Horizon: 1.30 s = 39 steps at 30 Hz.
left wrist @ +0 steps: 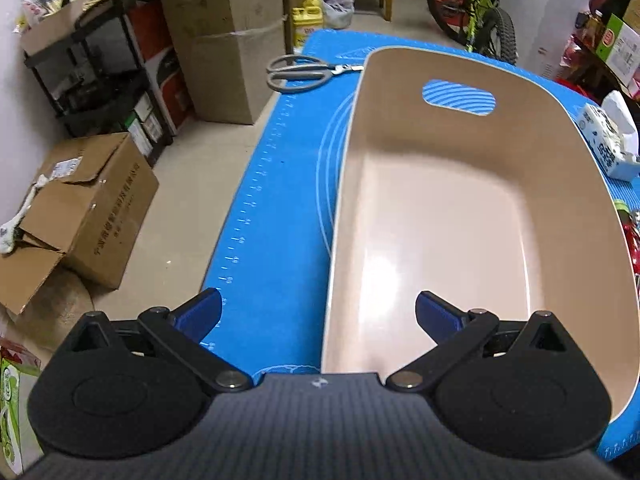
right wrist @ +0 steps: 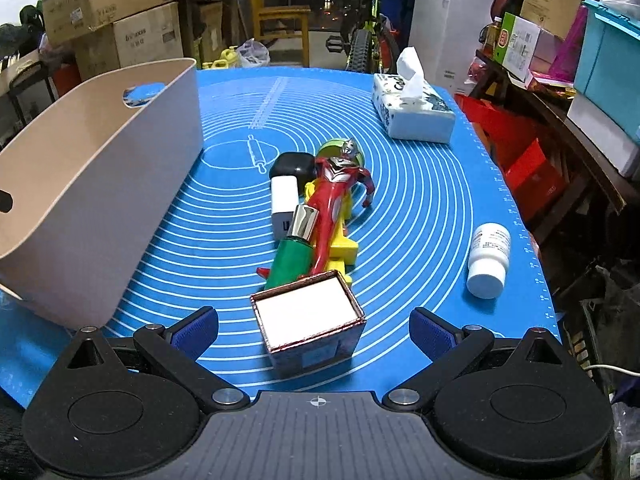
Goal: Organize rigid objects
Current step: 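Move the left tool to the bin rim while the right tool approaches the red box, then grasp the bin rim with the left gripper while the right gripper grasps the red box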
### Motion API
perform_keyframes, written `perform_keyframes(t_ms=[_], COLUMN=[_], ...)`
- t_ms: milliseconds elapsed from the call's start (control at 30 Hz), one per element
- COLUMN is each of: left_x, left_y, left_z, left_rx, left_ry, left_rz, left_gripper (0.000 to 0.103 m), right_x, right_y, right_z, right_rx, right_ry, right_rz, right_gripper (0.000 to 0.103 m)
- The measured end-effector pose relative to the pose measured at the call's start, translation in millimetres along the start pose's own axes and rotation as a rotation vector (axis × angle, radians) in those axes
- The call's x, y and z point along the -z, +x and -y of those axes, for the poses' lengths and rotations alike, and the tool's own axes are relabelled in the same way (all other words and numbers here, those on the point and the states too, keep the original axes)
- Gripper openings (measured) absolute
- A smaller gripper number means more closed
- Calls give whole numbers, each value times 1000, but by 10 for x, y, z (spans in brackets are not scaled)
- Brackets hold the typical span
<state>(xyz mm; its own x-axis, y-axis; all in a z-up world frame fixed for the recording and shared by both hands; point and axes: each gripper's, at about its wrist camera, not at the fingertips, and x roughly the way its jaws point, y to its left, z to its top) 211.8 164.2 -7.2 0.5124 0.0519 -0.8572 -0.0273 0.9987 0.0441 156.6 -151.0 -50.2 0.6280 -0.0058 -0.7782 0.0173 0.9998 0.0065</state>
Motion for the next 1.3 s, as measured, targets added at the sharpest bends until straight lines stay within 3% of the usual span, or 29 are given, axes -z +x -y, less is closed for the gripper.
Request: perform_keyframes(t_ms=[33,100,233,433,600,733,800,867,1300], left_x=[-2,-9,-23,-5,-1,4,-1,-9,12], left_y=[14,45,140,225,206,221,226,227,233], left_z=[3,2,-5,45,47,31,20,29,25], left_rx=[3,10,36,31,8,3,32,33,51], left_ry=[6,21,17,49,54,54,42,38,40], left_rz=[-3,-19,-60,-100,-102,-111,-118,-119,-117], left_gripper=[100,85,79,53,26,18,7,7,6], right_x=[-6,-11,-25,-37,-49,-55,-52,-44,-105], right_y=[25,77,171,226,238,248,252,245,55], right_z=[0,3,-31,-63,-57,-55,-60,-71,-121], right_rx=[-2,-5,-9,-2,5,2,-2,-9,47], right_ry=[-3,-12,-39,-55,-60,-60,-63,-67,-51], right_rz=[-3,-9,-22,-21,-16,-21,-26,-23,36], right_gripper=[101,101,101,98,90,78,72,66,59])
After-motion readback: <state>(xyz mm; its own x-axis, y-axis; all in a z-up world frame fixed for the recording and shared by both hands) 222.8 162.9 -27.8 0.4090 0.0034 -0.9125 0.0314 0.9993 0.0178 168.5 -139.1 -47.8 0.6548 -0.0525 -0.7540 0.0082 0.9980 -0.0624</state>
